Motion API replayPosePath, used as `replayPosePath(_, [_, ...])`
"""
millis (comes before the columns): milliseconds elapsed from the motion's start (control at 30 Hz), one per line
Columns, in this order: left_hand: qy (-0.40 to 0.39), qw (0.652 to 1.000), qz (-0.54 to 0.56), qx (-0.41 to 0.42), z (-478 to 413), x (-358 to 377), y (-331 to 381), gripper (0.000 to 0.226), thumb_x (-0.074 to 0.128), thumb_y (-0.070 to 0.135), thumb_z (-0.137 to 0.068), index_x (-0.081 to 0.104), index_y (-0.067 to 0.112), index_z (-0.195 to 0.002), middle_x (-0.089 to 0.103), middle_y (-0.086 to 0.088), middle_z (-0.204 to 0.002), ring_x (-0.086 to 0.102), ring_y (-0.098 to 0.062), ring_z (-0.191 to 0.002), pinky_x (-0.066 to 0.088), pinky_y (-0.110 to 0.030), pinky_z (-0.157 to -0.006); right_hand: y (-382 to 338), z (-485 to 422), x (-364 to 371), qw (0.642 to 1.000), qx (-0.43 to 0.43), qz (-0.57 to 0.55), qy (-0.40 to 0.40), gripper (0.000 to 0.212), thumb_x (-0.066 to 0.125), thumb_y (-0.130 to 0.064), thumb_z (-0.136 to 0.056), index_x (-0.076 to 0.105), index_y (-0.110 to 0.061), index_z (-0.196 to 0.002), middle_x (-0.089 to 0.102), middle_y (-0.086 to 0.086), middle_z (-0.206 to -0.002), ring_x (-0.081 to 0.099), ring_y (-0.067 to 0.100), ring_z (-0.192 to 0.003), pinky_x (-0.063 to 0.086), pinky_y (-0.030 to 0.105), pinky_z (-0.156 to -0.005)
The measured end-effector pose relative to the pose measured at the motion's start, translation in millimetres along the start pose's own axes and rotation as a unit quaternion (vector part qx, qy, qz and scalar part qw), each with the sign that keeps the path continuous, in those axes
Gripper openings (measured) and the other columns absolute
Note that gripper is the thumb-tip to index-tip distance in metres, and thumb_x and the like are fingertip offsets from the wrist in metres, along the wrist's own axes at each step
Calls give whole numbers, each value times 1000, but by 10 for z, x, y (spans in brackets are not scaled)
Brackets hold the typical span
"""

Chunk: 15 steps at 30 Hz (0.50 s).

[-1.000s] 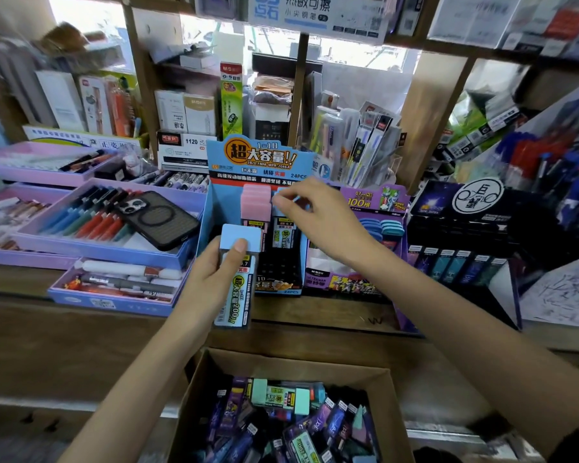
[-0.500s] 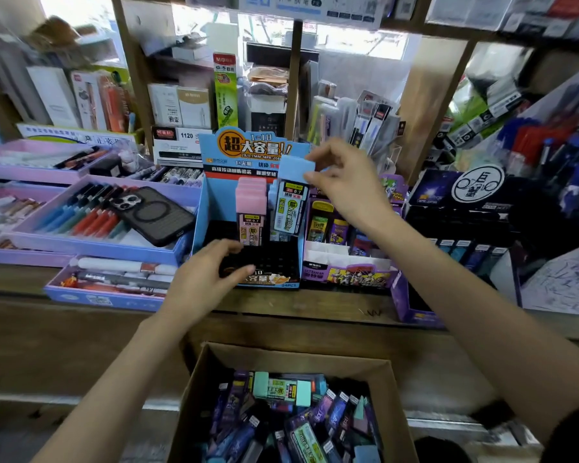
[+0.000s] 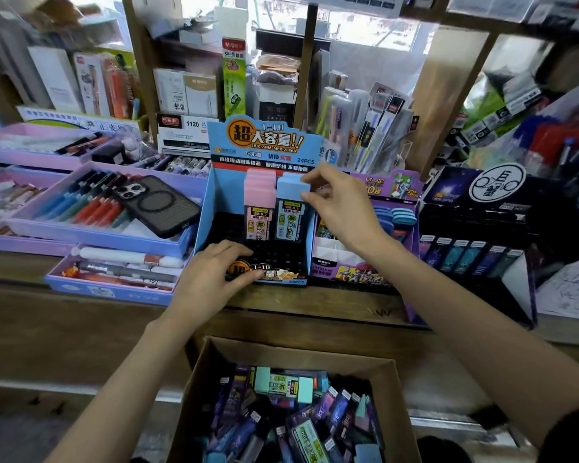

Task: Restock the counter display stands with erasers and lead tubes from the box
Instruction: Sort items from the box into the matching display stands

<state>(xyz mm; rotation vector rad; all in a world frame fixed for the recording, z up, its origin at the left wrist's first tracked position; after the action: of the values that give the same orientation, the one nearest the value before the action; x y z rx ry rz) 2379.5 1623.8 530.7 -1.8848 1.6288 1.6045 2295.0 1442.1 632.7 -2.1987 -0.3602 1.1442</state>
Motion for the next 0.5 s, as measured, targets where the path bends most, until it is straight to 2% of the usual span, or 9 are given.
replayPosePath(133, [5,1000,-1,-9,4,7,8,39,65,41,-83,65,16,-112,63,1,-111,56,-19,-103,47,-38,-84,-26,-35,-2,1000,13,-10,-16,13,64,-8,-87,59,-11,-99,60,4,-90,61,15,-70,51,30,-72])
replayPosePath(267, [6,1000,7,-10,14,4,1,39,64,42,-82,65,17,-112,63,3,-111,56,-18,-102,47,-37,-83,-33,-48,-1,999,-25,36,-16,16,63,-7,-88,61,-9,-103,58,0,-89,57,13,-73,42,10,-64])
replayPosePath(400, [6,1000,11,-10,9,4,2,38,65,41,-82,66,16,-111,64,3,-111,57,-18,-102,47,-35,-83,-8,-93,-41,999,-32,44,-1,17,63,-6,-87,62,-7,-103,56,-1,-89,55,12,-73,38,13,-67])
replayPosePath(500, [10,1000,7,-9,1,12,8,38,67,39,-82,67,14,-110,64,1,-110,58,-20,-102,47,-36,-83,11,-102,-16,999,-29,27,-10,16,66,-4,-85,63,-7,-100,58,1,-86,54,4,-65,38,6,-61])
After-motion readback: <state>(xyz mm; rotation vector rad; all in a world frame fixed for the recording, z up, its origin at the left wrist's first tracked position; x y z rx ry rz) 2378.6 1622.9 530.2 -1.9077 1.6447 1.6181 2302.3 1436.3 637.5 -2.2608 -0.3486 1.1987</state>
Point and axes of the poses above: each hand's wrist, its own z-axis away from the middle knuckle, its own x-axis out of the palm, y = z × x, the point moved 3 cm from there along -z, towards the middle knuckle
